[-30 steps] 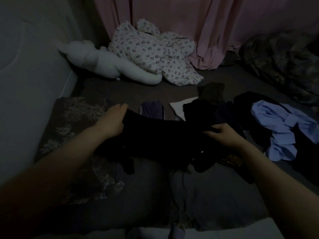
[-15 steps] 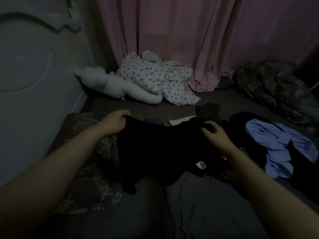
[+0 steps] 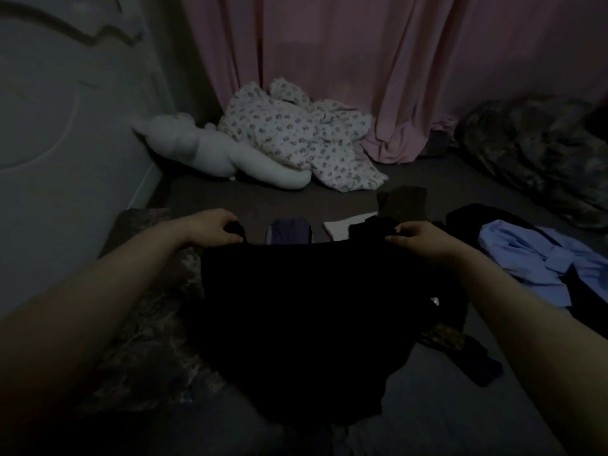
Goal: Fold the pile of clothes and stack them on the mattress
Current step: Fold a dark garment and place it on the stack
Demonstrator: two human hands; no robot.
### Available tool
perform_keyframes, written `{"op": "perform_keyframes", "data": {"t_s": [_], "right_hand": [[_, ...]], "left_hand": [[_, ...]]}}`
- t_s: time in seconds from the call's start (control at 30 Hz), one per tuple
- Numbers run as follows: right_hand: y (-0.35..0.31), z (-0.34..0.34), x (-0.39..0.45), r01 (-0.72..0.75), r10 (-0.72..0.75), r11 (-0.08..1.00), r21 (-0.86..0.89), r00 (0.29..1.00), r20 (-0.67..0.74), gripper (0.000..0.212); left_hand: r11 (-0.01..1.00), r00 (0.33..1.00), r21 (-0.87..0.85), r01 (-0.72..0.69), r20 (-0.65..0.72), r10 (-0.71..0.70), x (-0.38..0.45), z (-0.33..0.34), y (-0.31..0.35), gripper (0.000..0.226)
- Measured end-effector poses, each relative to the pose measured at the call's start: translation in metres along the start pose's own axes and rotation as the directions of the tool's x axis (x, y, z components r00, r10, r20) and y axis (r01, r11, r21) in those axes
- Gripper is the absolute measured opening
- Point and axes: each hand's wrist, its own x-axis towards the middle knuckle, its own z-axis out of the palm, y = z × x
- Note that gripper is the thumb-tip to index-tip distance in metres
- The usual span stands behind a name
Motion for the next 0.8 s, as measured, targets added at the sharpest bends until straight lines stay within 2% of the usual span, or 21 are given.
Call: {"op": "perform_keyframes", "data": {"t_s": [0.07,0.2,0.37,0.47,0.53,0.63,0.7,0.8], "right_hand": [[0.017,0.015,0.041,-0.021,0.02,0.996,-0.085,1.0,-0.014,0.009],[0.056,0.059,0.124,-0.073,0.062,0.98,-0.184,0.996,-0.064,0.028],[0.099,0.106,0.216,-0.114,0.081,0.965,-0.235,0.986,-0.145,0.03],[0.11,0.123,0.268,-0.106,0.068,0.979,-0.175,0.975,-0.21,0.028],[0.114,0.135,0.3,-0.116,0.083,0.986,-0.122,0.964,-0.251,0.026],[0.129,0.152,0.343,-0.12,0.098,0.99,-0.069,0.959,-0.264,0.027],[0.145,0.166,0.363,-0.145,0.131,0.988,-0.046,0.964,-0.231,0.028],[0.172,0.185,0.377,-0.156,0.146,0.985,-0.07,0.98,-0.136,0.04]], "left_hand": [[1.0,0.997,0.017,0.026,-0.08,-0.025,0.031,0.02,-0.023,0.022],[0.994,0.989,0.073,0.086,-0.125,-0.077,0.103,0.081,-0.068,0.024],[0.964,0.957,0.175,0.201,-0.245,-0.155,0.187,0.139,-0.106,0.026],[0.947,0.899,0.016,0.321,-0.32,-0.299,0.231,0.161,-0.12,0.027],[0.926,0.866,-0.176,0.334,-0.331,-0.376,0.258,0.177,-0.13,0.026],[0.814,0.839,-0.488,0.317,-0.257,-0.48,0.296,0.205,-0.146,0.018],[0.758,0.826,-0.561,0.333,-0.214,-0.521,0.315,0.225,-0.159,0.021],[0.786,0.852,-0.502,0.361,-0.165,-0.497,0.325,0.26,-0.164,0.035]]}}
